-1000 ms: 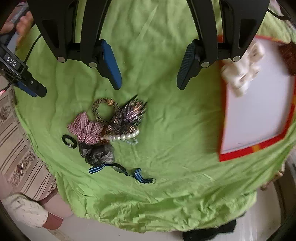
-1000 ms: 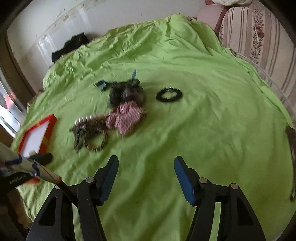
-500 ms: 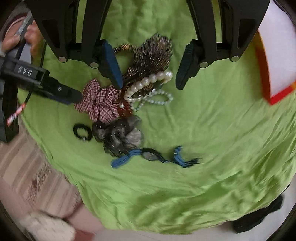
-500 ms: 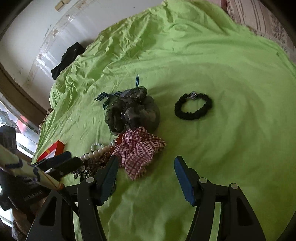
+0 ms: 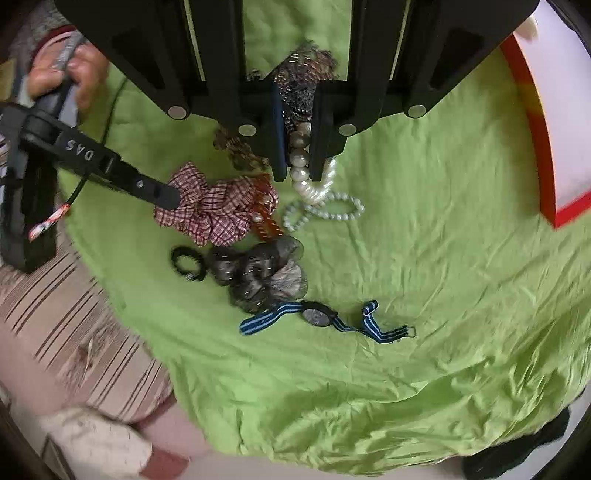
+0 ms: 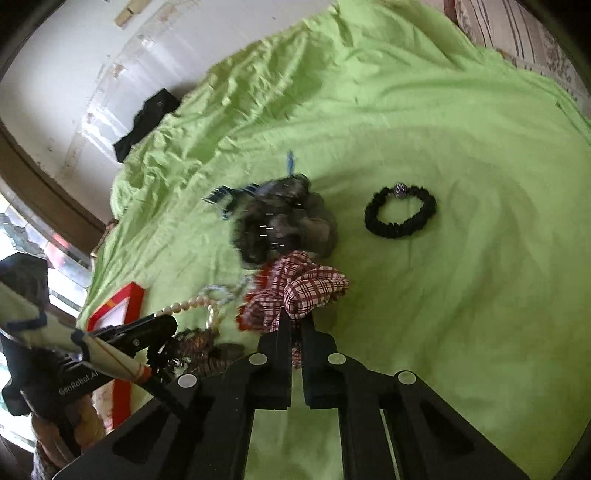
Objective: Organize jewelry
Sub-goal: 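Grasp the pearl bracelet with the left tool while the right grasps the pink plaid scrunchie, then carry the pearl bracelet and plaid scrunchie into the box and release them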
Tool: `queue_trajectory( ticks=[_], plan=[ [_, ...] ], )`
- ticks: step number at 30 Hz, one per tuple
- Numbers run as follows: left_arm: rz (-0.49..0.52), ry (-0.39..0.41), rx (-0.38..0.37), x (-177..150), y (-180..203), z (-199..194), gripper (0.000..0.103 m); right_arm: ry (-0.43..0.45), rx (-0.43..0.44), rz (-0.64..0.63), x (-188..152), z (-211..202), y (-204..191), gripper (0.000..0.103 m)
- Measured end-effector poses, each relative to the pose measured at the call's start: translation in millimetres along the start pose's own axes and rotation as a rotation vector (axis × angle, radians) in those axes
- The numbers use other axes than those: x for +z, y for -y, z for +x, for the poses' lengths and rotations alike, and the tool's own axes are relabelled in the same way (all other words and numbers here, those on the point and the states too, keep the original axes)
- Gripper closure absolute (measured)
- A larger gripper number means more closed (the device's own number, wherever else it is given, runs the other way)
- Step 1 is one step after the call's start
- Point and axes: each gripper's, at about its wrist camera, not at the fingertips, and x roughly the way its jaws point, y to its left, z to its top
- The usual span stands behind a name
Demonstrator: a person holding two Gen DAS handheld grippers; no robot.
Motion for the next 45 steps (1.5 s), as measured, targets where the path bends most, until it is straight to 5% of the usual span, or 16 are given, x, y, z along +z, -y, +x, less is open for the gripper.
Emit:
queue_trajectory(
  ticks=[9,13,21,25,29,34,40,43,45],
  plan=[
    [-0.09,0.072,-0.108,-30.5,1.1,-76.4,0.091,0.05,-0.015,-0.081,-18.9,-55.6,-30.8,0.099],
    [-0.108,0.077,-0.06,-51.2,-1.0,-89.1,0.091,0.035,-0.015,-0.094,-39.1,-70.9,-37.4,0.099],
    [-0.26,0.052,-0.048,-79.8,-39.2,-88.5,0.091,-0.013,-0.056,-0.09,-76.0,-77.2,-30.4,0.099],
    [-0.239,0.011,-0.025,-84.2,-39.7,-78.5,0.089,-0.017,-0.052,-0.089,-80.6,-77.3,-29.5,0.099],
    [-0.21,-0.037,0.033,-82.6,-36.9,-55.1,0.075,-0.029,-0.046,-0.097,-84.2,-72.0,-29.8,0.098],
    [-0.182,-0.116,0.126,-79.3,-43.5,-22.6,0.075,-0.043,-0.046,-0.09,-87.1,-64.9,-25.7,0.098],
    [-0.148,-0.177,0.138,-87.6,-50.0,-5.8,0.075,-0.045,-0.041,-0.075,-86.1,-58.5,-18.5,0.097],
    [-0.137,-0.164,0.118,-91.0,-50.0,-4.1,0.077,-0.054,-0.038,-0.072,-87.3,-52.4,-19.0,0.097],
    [-0.131,-0.153,0.105,-91.4,-49.0,-4.3,0.093,-0.059,-0.042,-0.075,-88.6,-49.2,-19.1,0.097]
  ],
)
